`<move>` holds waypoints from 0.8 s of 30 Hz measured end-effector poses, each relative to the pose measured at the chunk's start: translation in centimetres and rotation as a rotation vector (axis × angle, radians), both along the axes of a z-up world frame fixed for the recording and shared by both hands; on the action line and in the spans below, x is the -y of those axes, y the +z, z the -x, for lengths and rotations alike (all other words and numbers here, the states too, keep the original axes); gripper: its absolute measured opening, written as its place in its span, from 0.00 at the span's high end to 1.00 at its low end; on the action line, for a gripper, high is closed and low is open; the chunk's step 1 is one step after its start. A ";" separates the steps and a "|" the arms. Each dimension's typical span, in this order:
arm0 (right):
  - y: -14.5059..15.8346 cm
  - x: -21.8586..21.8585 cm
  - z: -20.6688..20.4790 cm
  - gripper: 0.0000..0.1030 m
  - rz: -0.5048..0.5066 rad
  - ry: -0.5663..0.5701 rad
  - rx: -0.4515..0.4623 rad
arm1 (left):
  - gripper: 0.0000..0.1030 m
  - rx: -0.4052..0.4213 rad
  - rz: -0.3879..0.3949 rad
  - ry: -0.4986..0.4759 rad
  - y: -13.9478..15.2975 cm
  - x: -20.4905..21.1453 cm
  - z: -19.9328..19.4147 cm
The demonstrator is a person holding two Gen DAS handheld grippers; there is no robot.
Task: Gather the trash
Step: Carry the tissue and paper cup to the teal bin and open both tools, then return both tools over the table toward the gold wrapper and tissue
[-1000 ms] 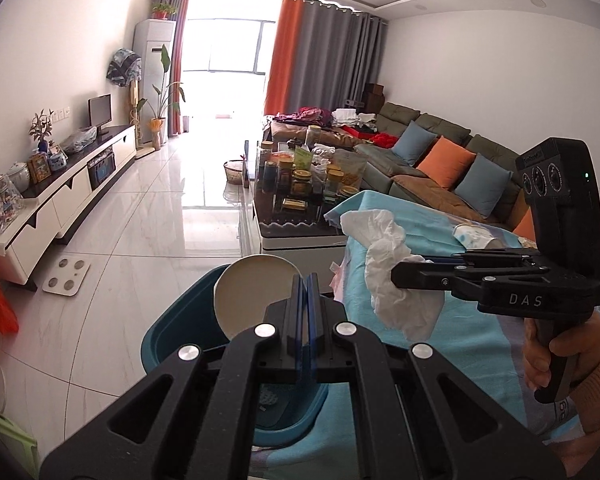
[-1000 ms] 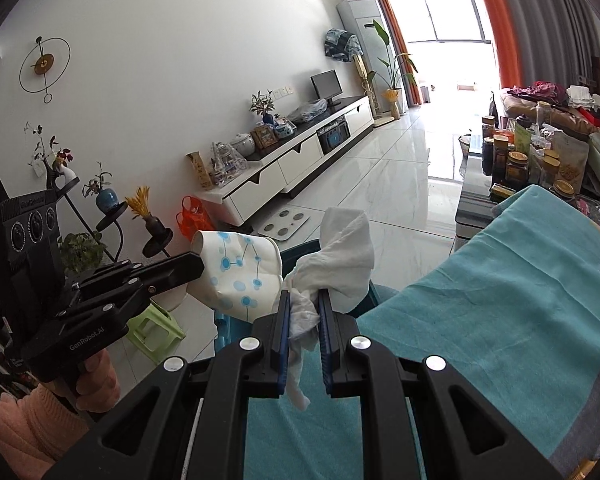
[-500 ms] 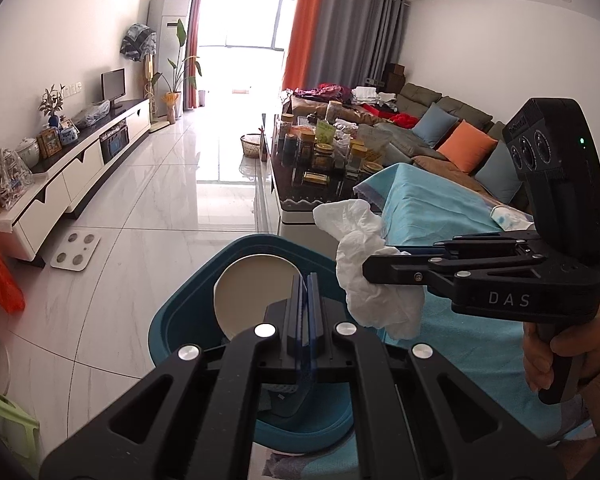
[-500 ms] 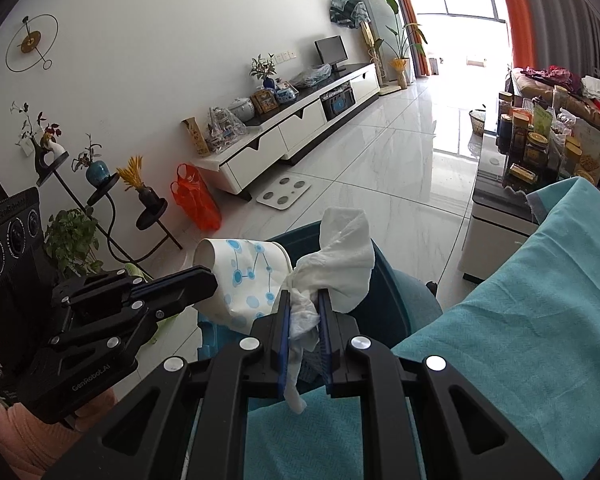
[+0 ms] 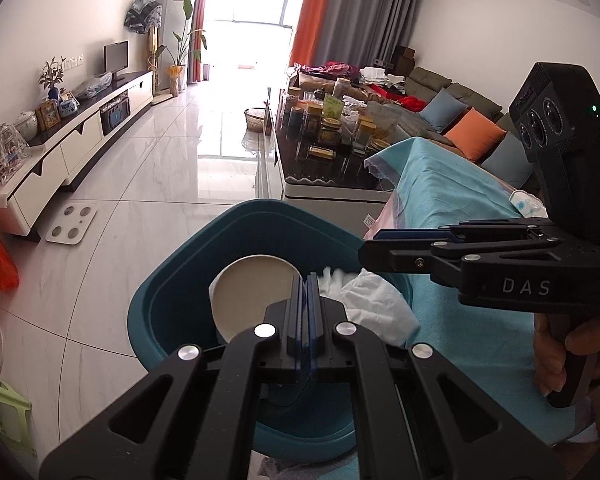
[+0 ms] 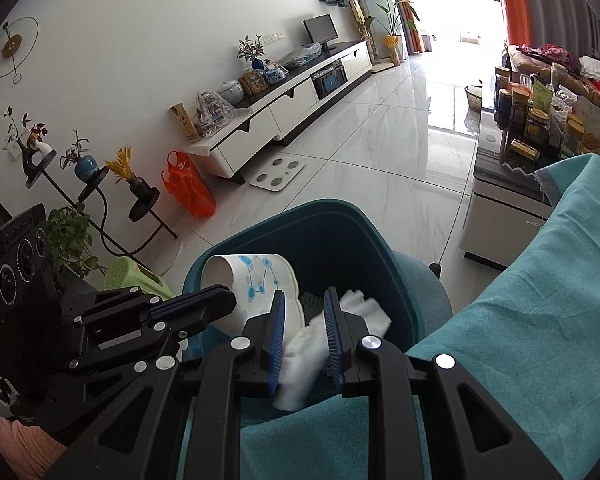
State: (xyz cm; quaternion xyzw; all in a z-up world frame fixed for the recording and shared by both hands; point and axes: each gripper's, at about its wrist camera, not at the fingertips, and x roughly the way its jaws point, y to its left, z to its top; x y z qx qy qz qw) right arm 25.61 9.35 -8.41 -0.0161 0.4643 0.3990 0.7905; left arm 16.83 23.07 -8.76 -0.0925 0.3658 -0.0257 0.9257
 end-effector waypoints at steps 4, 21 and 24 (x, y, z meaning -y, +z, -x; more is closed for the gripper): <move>0.0 0.5 0.1 0.81 -0.010 -0.010 -0.004 | 0.96 -0.027 0.023 0.008 -1.3 -0.1 -0.9; 4.2 9.5 5.2 0.58 -0.102 -0.098 0.137 | 0.39 0.159 -0.011 -0.030 3.0 5.2 2.2; 5.1 12.6 6.5 0.56 -0.110 -0.146 0.172 | 0.38 0.190 -0.008 -0.095 3.9 7.9 2.8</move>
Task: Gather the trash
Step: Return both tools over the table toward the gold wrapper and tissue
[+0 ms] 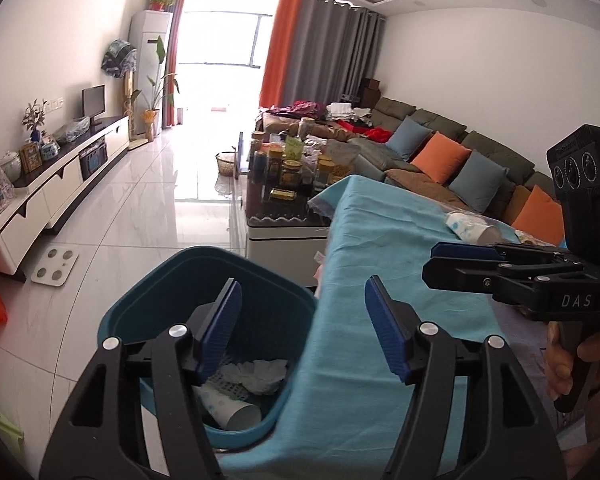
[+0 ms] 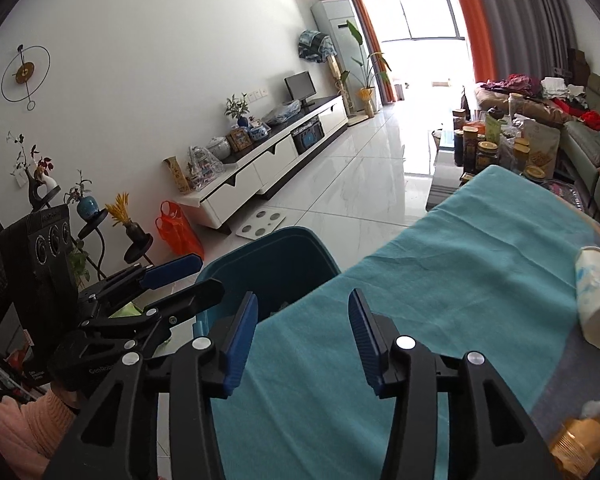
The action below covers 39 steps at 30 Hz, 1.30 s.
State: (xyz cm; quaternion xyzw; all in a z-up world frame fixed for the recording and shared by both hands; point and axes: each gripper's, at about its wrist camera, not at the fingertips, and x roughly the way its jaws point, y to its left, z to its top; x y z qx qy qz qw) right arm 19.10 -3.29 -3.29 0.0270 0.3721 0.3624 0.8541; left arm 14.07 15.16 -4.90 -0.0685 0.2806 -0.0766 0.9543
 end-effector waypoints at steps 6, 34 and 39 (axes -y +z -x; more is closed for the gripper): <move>0.8 6.7 2.6 0.56 -0.022 -0.134 0.030 | 0.38 0.011 0.017 -0.167 0.7 6.5 0.0; -1.0 25.2 6.2 0.56 -0.050 -0.539 0.031 | 0.42 -0.221 0.070 -0.499 -3.6 24.8 -3.6; -1.4 25.8 6.0 0.56 -0.061 -0.543 0.019 | 0.46 -0.262 0.069 -0.503 -4.0 25.3 -4.1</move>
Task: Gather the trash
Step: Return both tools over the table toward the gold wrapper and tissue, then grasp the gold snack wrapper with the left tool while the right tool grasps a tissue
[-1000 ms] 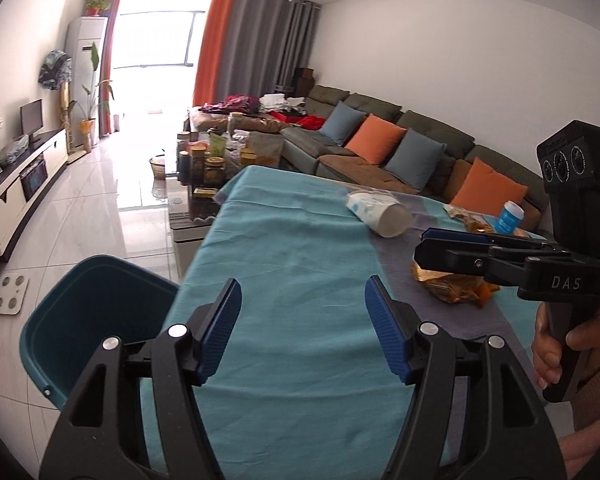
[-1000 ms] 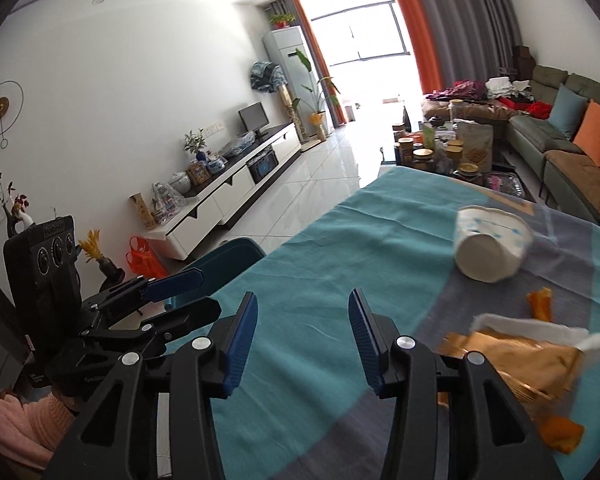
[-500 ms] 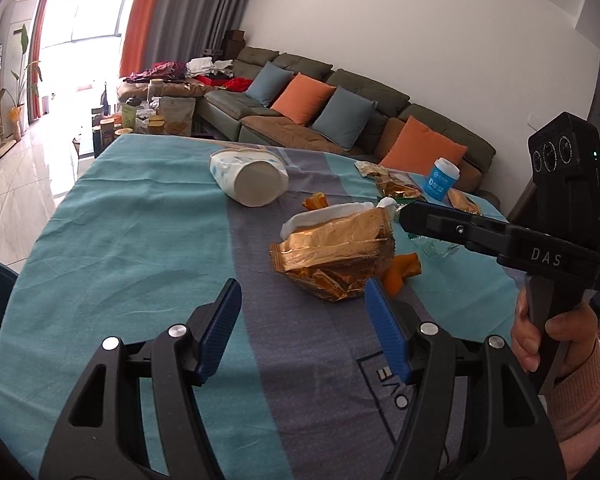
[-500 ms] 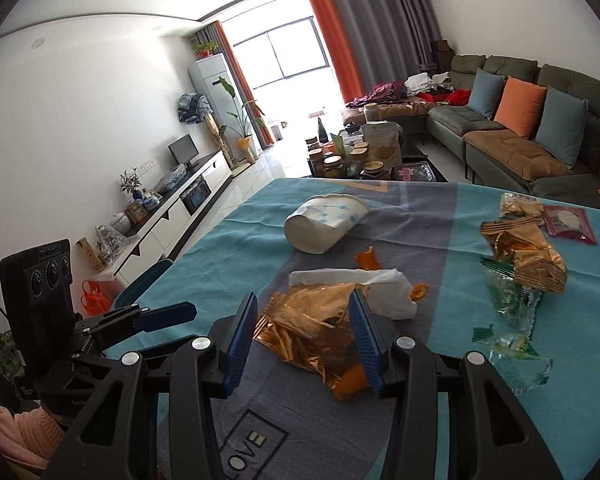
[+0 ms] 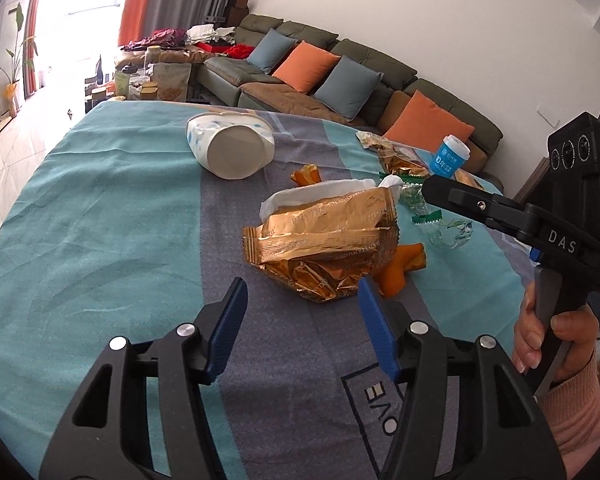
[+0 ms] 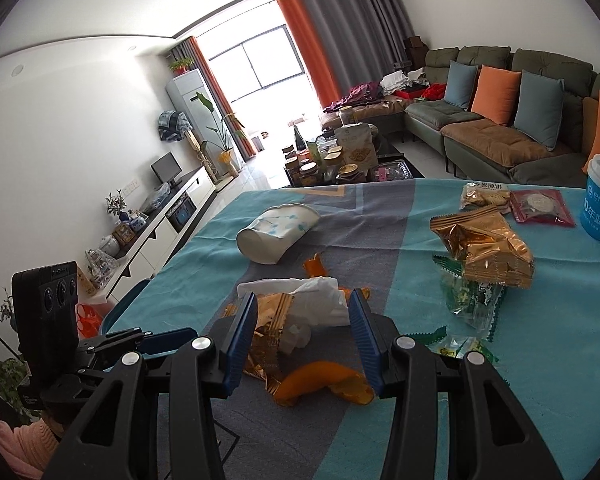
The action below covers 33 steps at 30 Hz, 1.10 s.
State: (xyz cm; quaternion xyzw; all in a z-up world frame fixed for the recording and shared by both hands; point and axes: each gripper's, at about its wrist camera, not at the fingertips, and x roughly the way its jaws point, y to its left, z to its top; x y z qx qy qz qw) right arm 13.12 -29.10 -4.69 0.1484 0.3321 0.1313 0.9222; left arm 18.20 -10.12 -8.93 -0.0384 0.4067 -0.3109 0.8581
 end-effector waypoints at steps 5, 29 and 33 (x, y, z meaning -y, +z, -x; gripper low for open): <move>-0.5 0.5 -1.0 0.56 -0.001 -0.014 -0.013 | 0.58 -0.099 0.023 -0.013 -1.0 0.5 -0.9; -2.8 0.8 -3.5 0.62 -0.071 0.016 -0.103 | 0.73 -0.173 0.050 0.032 -1.8 0.6 -3.4; -2.8 0.7 -3.6 0.78 -0.085 0.037 -0.104 | 0.82 -0.198 0.066 0.035 -2.2 0.7 -4.0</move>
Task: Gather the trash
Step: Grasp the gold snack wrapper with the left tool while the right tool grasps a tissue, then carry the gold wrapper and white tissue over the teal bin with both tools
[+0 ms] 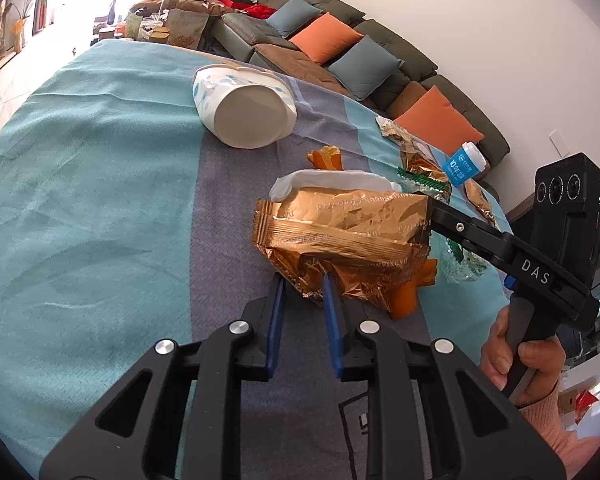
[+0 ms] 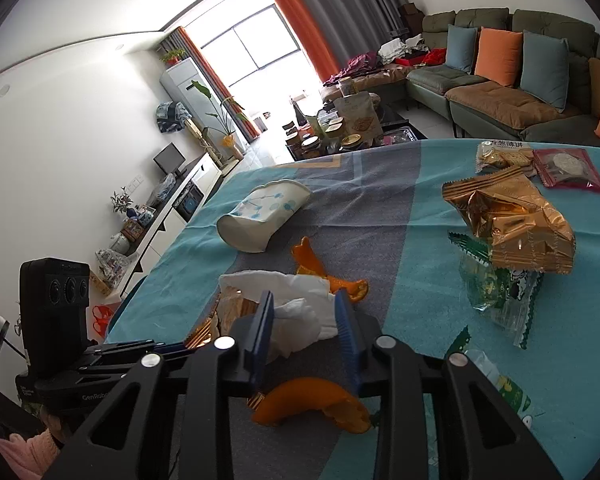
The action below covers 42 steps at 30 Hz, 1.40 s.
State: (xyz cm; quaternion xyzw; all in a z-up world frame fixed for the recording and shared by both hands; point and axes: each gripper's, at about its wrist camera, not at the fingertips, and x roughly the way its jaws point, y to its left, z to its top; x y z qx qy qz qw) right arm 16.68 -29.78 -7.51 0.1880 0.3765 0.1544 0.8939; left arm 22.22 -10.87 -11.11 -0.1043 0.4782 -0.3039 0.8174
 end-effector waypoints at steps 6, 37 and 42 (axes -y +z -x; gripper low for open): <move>0.2 -0.5 0.3 0.98 0.006 0.027 0.009 | 0.91 0.038 -0.001 0.002 0.5 -0.2 0.6; 0.8 -1.6 0.8 0.52 0.081 -0.023 0.020 | 0.98 0.152 -0.001 0.188 4.1 -10.2 4.5; -0.2 -1.5 0.4 0.88 0.069 -0.009 -0.012 | 0.98 0.170 -0.015 0.199 4.4 -10.6 5.0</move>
